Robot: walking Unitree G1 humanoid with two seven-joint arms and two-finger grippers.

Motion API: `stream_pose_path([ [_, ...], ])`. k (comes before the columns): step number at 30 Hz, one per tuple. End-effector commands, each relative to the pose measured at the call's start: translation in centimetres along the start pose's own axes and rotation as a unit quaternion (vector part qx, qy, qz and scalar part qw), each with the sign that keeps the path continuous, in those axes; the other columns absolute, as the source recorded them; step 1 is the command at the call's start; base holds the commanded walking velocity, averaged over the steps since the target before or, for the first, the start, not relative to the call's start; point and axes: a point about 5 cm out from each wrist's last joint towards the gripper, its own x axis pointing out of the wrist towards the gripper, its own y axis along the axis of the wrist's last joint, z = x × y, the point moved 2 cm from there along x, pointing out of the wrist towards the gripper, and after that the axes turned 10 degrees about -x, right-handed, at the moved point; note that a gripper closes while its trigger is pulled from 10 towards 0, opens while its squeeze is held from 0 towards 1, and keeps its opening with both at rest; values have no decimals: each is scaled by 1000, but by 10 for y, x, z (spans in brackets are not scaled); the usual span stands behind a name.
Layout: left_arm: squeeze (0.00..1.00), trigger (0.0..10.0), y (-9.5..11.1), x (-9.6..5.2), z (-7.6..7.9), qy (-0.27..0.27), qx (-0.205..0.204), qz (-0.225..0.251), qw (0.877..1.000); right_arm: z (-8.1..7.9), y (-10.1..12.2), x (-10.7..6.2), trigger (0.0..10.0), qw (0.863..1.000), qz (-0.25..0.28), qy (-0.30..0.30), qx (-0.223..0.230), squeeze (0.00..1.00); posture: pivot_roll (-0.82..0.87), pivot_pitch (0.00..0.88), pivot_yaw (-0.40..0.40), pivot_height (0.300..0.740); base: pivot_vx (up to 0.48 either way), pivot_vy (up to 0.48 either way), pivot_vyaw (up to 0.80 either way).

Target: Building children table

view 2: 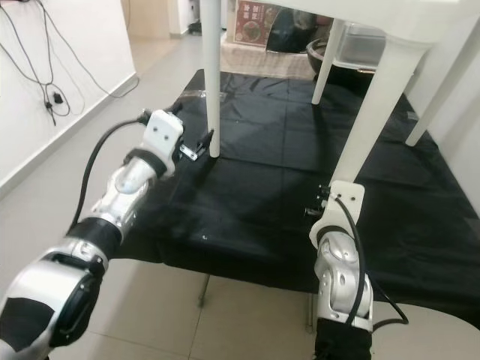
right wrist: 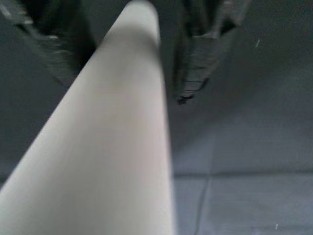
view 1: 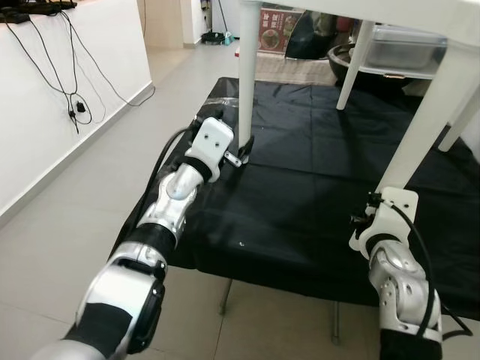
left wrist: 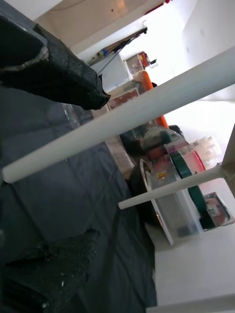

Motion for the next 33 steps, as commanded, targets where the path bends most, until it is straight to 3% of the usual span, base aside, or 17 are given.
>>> stream_pose_path([
  [1, 0, 10000, -5, -6, 5, 0, -18, -3, 1000, -6, 8, -7, 10000, 999, 30, 10, 6, 1000, 57, 0, -58, 740, 0, 0, 0],
  [4, 0, 10000, -11, -16, 12, 1, -33, -8, 999, -5, 15, -15, 10000, 998, 64, 2, 10, 1000, 59, 0, -60, 740, 0, 0, 0],
  [6, 0, 10000, -28, -41, 22, 8, -48, -39, 998, 1, 15, -32, 10000, 995, 96, -23, 0, 1000, 58, 0, -60, 740, 0, 0, 0],
  [14, 0, 10000, -42, -71, 28, 13, -53, -77, 996, 1, 10, -55, 10000, 993, 113, -31, -5, 1000, 55, 0, -65, 740, 0, 0, 0],
  [19, 0, 10000, -52, -102, 33, 24, -65, -120, 990, 0, 4, -75, 10000, 993, 113, -20, -17, 1000, 56, 0, -64, 740, 0, 0, 0],
  [27, 0, 10000, -51, -116, 29, 48, -71, -150, 985, 2, 1, -81, 10000, 993, 115, -35, -8, 1000, 55, 0, -65, 740, 0, 0, 0],
  [28, 0, 10000, -50, -119, 29, 52, -74, -155, 984, 1, 0, -83, 10000, 993, 112, -36, -13, 471, 64, 0, -75, 740, 0, 0, 0],
  [29, 0, 10000, -50, -119, 29, 52, -74, -155, 984, 1, 0, -83, 10000, 993, 112, -36, -13, 471, 64, 0, -75, 740, 0, 0, 0],
  [31, 0, 10000, -49, -121, 30, 54, -76, -158, 983, 0, -2, -82, 10000, 993, 109, -37, -18, 0, 67, 0, -74, 740, -246, 0, 0],
  [33, 0, 10000, -48, -121, 30, 55, -77, -160, 983, 0, -2, -82, 10000, 993, 107, -37, -19, 0, 67, 0, -74, 740, -247, 0, 0],
])
